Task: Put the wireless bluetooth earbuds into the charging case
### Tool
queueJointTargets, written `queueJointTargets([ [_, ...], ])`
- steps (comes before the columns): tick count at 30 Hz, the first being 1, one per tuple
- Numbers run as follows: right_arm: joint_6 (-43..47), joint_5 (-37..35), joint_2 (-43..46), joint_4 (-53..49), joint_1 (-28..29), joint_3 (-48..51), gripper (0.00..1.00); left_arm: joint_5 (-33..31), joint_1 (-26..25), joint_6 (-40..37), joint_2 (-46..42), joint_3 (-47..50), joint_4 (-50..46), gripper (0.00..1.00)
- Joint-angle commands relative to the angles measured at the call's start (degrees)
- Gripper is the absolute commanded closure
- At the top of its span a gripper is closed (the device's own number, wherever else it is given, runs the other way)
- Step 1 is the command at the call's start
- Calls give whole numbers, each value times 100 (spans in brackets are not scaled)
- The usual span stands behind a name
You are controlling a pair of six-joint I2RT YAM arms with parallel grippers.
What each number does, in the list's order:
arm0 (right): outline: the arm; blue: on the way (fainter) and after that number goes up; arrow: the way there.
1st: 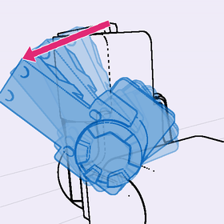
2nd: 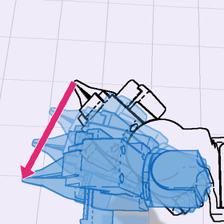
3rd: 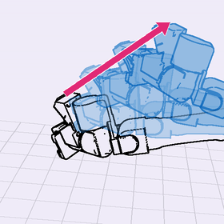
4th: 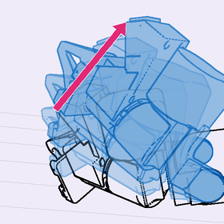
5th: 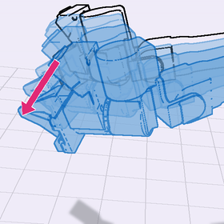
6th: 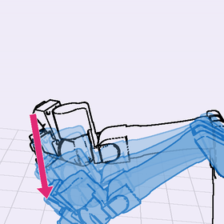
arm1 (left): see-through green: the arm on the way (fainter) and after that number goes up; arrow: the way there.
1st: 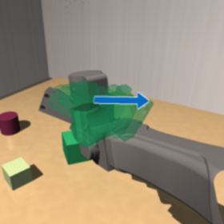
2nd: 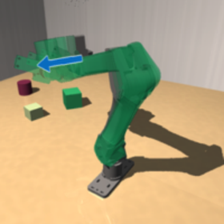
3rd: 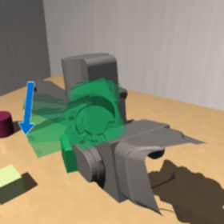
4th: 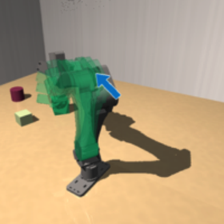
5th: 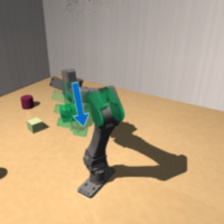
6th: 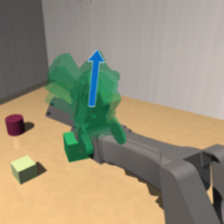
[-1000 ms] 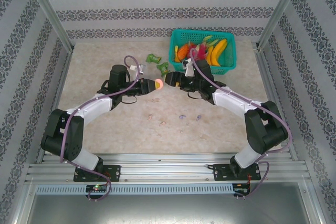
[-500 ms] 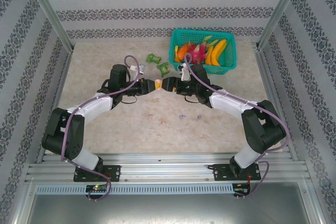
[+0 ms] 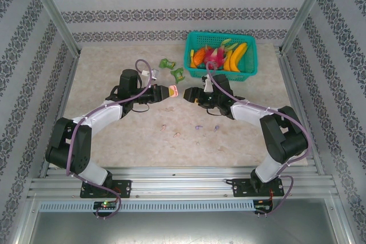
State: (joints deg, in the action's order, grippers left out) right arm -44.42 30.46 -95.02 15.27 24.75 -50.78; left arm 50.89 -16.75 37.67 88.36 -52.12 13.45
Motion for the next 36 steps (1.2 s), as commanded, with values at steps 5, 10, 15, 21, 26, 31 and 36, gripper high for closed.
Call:
queueJointTargets([
  [5, 61, 436, 535, 203, -54, 33, 31, 190, 59, -67, -50, -92, 209, 95],
  [10, 61, 504, 508, 171, 66, -112, 34, 209, 63, -67, 15, -157, 211, 95],
  [15, 51, 479, 331, 141, 229, -347, 38, 228, 63, -67, 42, -193, 211, 95],
  [21, 43, 463, 152, 119, 380, -524, 41, 237, 63, -89, 35, -194, 184, 95],
  [26, 41, 359, 21, 68, 419, -531, 46, 257, 60, -46, 2, -196, 228, 95],
  [31, 23, 268, -67, 106, 364, -438, 52, 282, 60, -26, -74, -212, 233, 95],
  [36, -8, 284, -94, 130, 336, -449, 53, 298, 58, -24, -127, -216, 201, 95],
])
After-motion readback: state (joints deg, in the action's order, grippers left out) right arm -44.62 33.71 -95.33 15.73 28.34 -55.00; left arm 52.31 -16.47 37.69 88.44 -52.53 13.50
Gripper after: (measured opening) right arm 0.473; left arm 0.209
